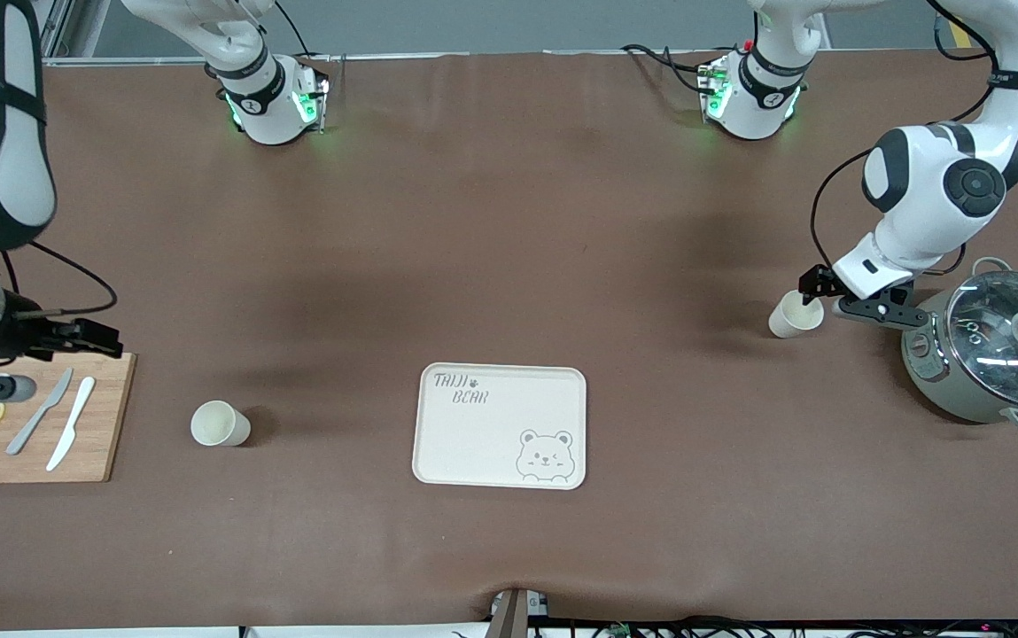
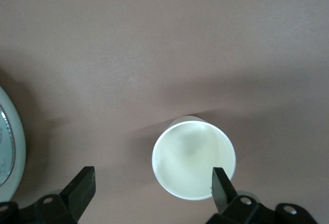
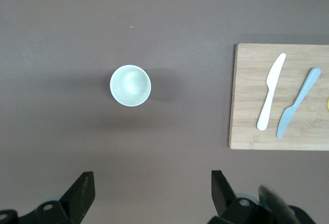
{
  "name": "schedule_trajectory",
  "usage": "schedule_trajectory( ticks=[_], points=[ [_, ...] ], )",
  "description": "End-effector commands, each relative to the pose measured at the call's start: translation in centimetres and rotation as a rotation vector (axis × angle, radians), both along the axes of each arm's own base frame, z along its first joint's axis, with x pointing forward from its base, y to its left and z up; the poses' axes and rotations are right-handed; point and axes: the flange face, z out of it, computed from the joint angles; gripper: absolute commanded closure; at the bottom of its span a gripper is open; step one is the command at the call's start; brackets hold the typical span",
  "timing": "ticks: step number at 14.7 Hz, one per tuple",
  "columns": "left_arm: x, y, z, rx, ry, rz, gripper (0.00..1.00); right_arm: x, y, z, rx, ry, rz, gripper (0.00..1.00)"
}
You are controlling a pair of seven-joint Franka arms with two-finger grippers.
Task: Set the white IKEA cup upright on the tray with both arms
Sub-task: 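Grasp the cup with the left gripper while the right gripper reaches the other cup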
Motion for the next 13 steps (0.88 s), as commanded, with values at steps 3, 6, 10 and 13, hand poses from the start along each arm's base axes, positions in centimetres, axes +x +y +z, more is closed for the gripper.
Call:
schedule_trajectory(
  ticks=[3,6,10,13],
  points=[
    [-0.1,0.7,-3.0,-0.011,-0.028,0.003,0.0,1.5,0.5,-3.5,-0.01,0.007,0.003,0.0],
    [-0.3,0.8,-4.9,-0.013,-0.051,0.003,0.0,2.1,0.6,-5.4,-0.013,0.007,0.005,0.0],
    [-0.5,0.8,-5.6,-0.013,-0.054,0.0,0.0,2.9,0.6,-7.5,-0.017,-0.004,0.008,0.0],
    [-0.7,0.8,-5.8,-0.013,-0.048,-0.003,0.19,3.3,0.7,-10.1,-0.019,-0.026,0.011,0.0]
  ],
)
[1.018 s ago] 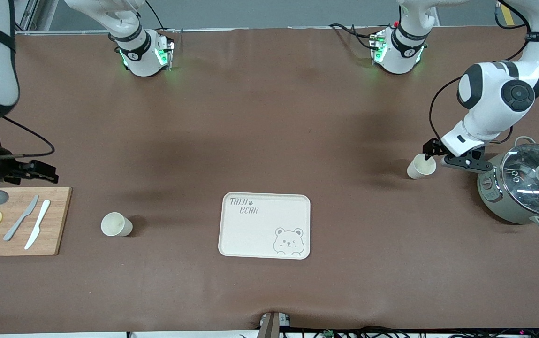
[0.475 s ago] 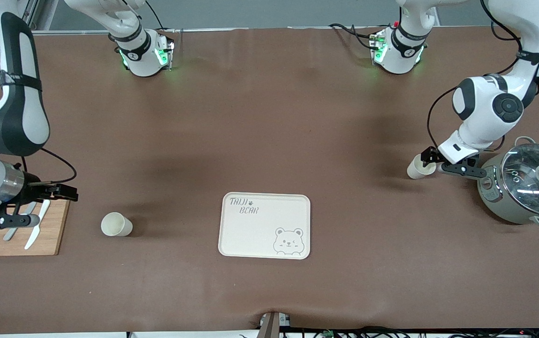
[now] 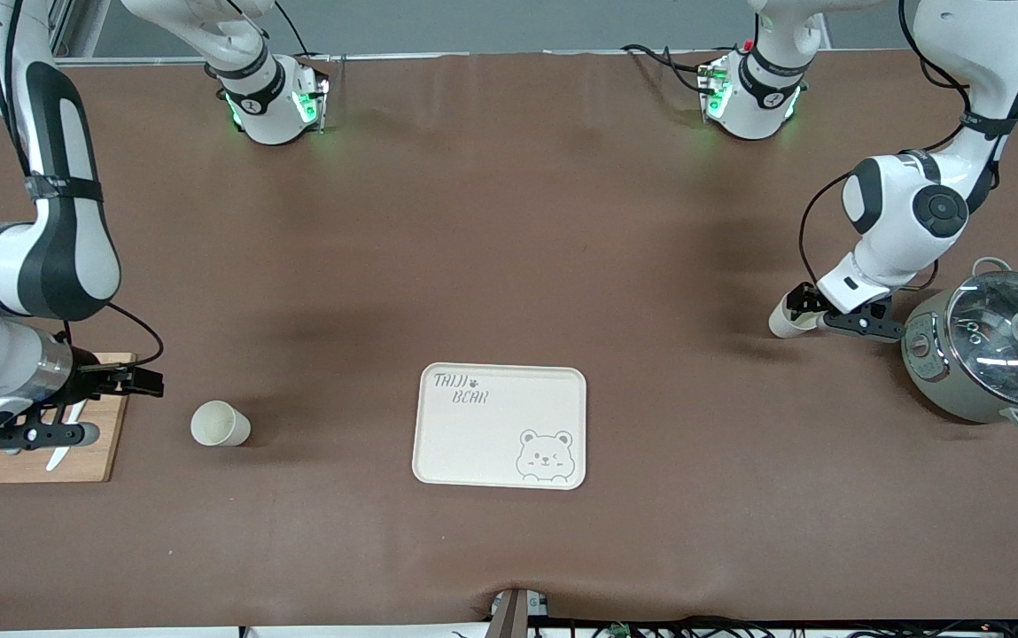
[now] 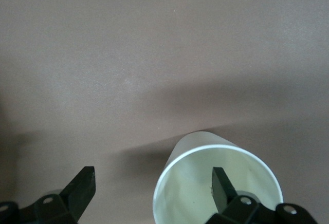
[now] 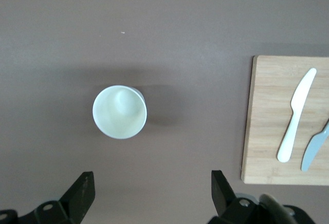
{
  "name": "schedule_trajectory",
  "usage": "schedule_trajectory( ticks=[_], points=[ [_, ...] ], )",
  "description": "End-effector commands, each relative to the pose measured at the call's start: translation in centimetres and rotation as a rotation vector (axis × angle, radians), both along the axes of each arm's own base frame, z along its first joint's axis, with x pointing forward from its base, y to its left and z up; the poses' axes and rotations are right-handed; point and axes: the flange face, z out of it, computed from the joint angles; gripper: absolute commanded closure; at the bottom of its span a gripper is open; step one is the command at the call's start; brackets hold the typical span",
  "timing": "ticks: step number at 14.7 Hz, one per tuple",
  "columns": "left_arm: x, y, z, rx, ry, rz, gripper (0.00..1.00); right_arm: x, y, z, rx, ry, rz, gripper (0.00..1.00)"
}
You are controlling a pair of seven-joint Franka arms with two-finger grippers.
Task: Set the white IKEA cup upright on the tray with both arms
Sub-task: 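Grasp the cup with the left gripper while the right gripper reaches the other cup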
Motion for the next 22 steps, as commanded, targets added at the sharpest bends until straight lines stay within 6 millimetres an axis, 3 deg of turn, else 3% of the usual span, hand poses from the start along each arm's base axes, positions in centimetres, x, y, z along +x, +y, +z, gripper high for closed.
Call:
schedule_trajectory(
  ticks=[1,2,7,13,16,22],
  points=[
    [-0.6,1.1,-0.1,-0.006,-0.006,0.002,0.88,0.2,0.3,-2.3,-0.007,-0.03,0.002,0.0],
    [-0.7,2.0,-0.2,-0.005,-0.003,0.007,1.0,0.2,0.7,-2.9,-0.007,-0.036,0.008,0.0],
    [-1.0,1.6,-0.6,-0.01,0.006,-0.017,1.0,0.9,0.9,-6.5,-0.011,-0.05,0.013,0.0],
    [-0.7,1.3,0.2,-0.009,-0.008,-0.015,1.0,1.5,1.0,-9.1,-0.015,-0.073,0.018,0.0],
    [0.9,-1.5,1.3,-0.029,-0.02,0.015,1.0,1.7,1.5,-9.3,-0.009,-0.086,0.027,0.0],
    [4.9,-9.9,5.8,-0.08,0.048,0.177,1.0,1.9,1.4,-10.9,-0.012,-0.102,0.027,0.0]
  ],
)
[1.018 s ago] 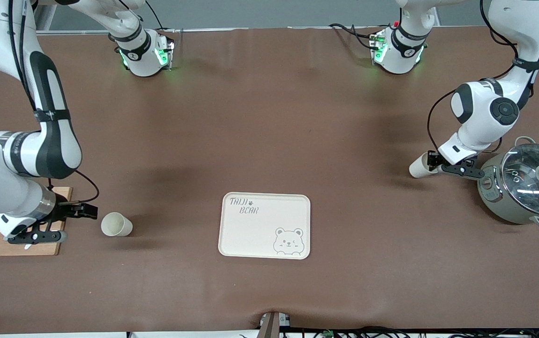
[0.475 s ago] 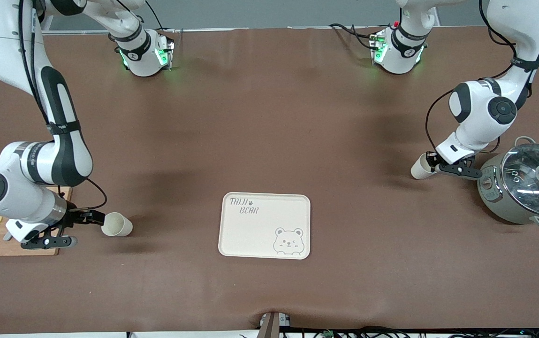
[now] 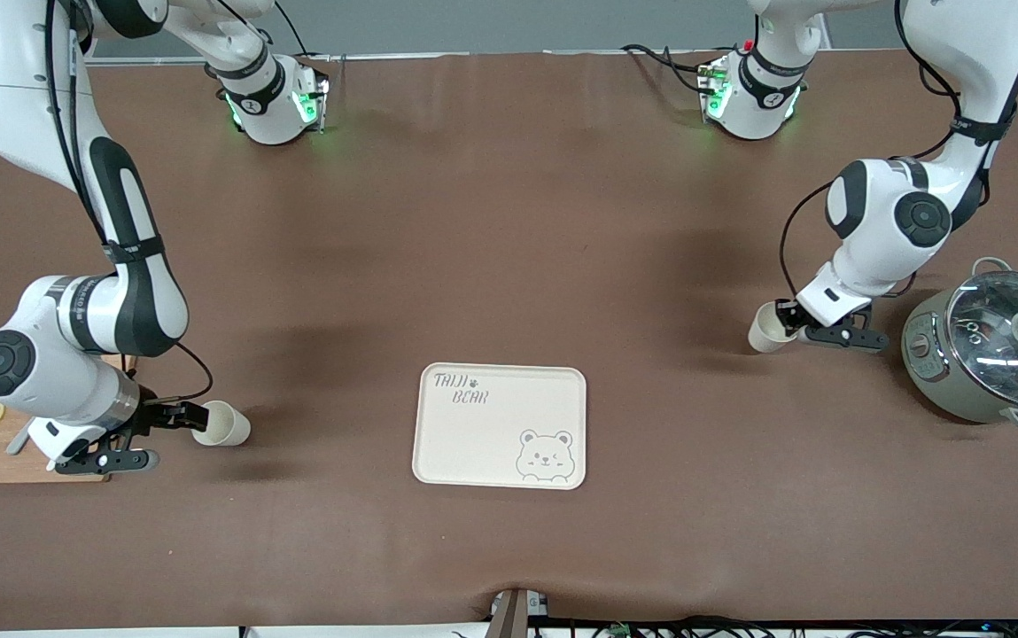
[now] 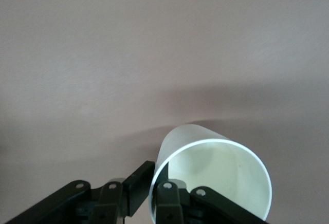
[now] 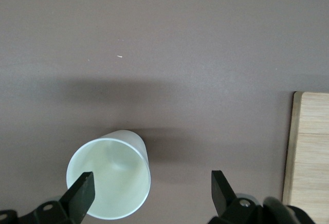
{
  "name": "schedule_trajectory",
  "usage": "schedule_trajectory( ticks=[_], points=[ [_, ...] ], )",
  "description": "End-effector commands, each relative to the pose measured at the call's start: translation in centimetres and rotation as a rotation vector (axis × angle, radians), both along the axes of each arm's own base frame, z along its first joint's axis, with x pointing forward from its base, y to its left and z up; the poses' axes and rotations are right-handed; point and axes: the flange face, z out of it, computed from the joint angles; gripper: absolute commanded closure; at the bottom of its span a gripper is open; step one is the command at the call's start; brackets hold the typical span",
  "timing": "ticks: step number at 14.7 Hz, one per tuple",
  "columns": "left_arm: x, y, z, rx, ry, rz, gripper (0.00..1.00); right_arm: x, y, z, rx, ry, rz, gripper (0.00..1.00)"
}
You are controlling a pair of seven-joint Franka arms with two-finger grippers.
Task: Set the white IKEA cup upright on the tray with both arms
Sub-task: 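Carry the grasped cup over the tray with the left gripper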
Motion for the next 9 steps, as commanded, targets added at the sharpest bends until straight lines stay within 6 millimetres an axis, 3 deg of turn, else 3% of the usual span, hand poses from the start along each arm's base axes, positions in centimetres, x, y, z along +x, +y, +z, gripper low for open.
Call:
schedule_trajectory(
  ticks=[1,5,9],
  points=[
    [2.1,-3.9,2.9,-0.025,0.026,0.064,1.0,0.1,-0.1,-0.6,-0.003,-0.008,0.007,0.0],
    [6.0,-10.3,6.0,-0.029,0.081,0.145,1.0,0.2,-0.4,-1.3,-0.007,-0.013,0.035,0.0],
    [9.0,-16.5,6.2,-0.027,0.113,0.214,1.0,-0.5,-1.2,-3.0,-0.012,-0.015,0.091,0.0]
  ],
)
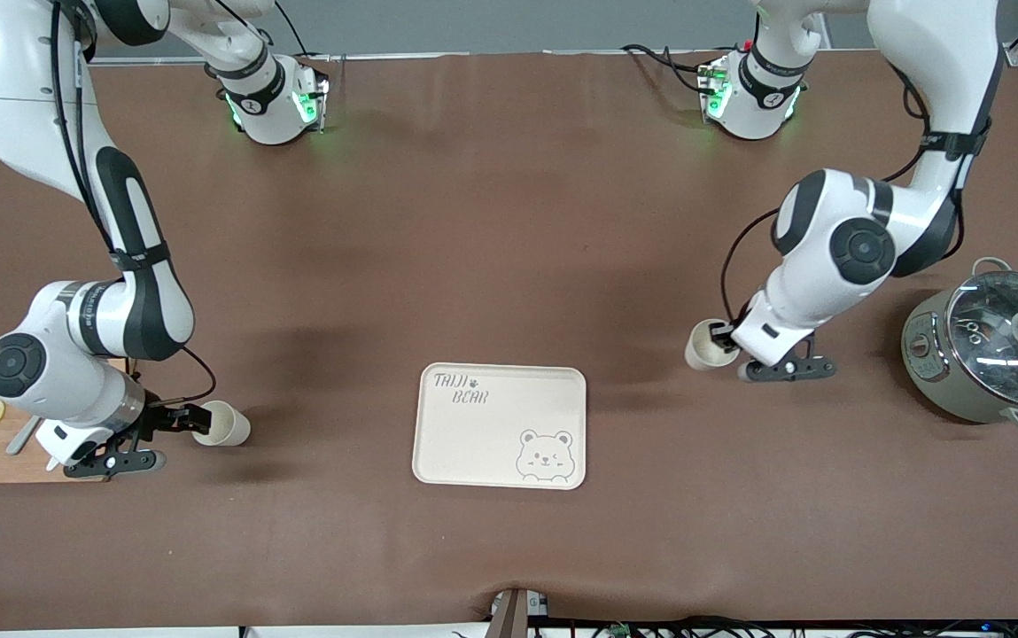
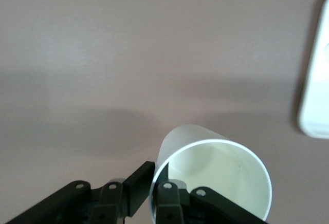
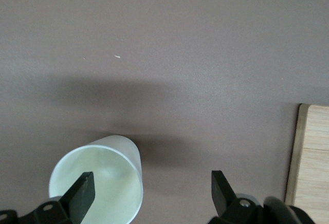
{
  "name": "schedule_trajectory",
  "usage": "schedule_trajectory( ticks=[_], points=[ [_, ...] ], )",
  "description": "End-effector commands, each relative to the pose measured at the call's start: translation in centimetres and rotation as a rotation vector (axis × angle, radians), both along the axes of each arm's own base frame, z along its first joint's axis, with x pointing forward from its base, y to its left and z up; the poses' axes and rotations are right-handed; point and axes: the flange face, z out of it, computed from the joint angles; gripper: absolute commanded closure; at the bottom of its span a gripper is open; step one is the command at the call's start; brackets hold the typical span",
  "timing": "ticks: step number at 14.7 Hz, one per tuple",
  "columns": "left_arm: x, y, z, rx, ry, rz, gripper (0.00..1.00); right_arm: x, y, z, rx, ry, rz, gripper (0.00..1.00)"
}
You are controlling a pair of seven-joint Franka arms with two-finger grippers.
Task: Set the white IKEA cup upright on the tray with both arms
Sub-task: 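Carry the grasped cup over the tray with the left gripper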
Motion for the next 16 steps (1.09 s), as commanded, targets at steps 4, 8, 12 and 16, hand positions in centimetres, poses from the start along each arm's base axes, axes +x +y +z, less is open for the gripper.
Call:
schedule_trajectory(
  ticks=[4,8,12,16],
  points=[
    [3.4,-8.8,-2.9,0.036,0.015,0.075,1.0,-1.2,0.0,-2.0,0.004,0.019,0.038,0.0],
    [3.3,-15.4,-3.5,0.04,-0.001,0.133,1.0,-1.5,0.5,-2.6,0.009,0.03,0.043,0.0],
    [2.2,-19.7,-4.1,0.043,0.001,0.175,1.0,-1.5,0.6,-2.9,0.008,0.013,0.045,0.0],
    [1.9,-21.9,-5.7,0.093,-0.036,0.208,1.0,-1.5,0.7,-3.4,0.009,0.008,0.048,0.0]
  ],
)
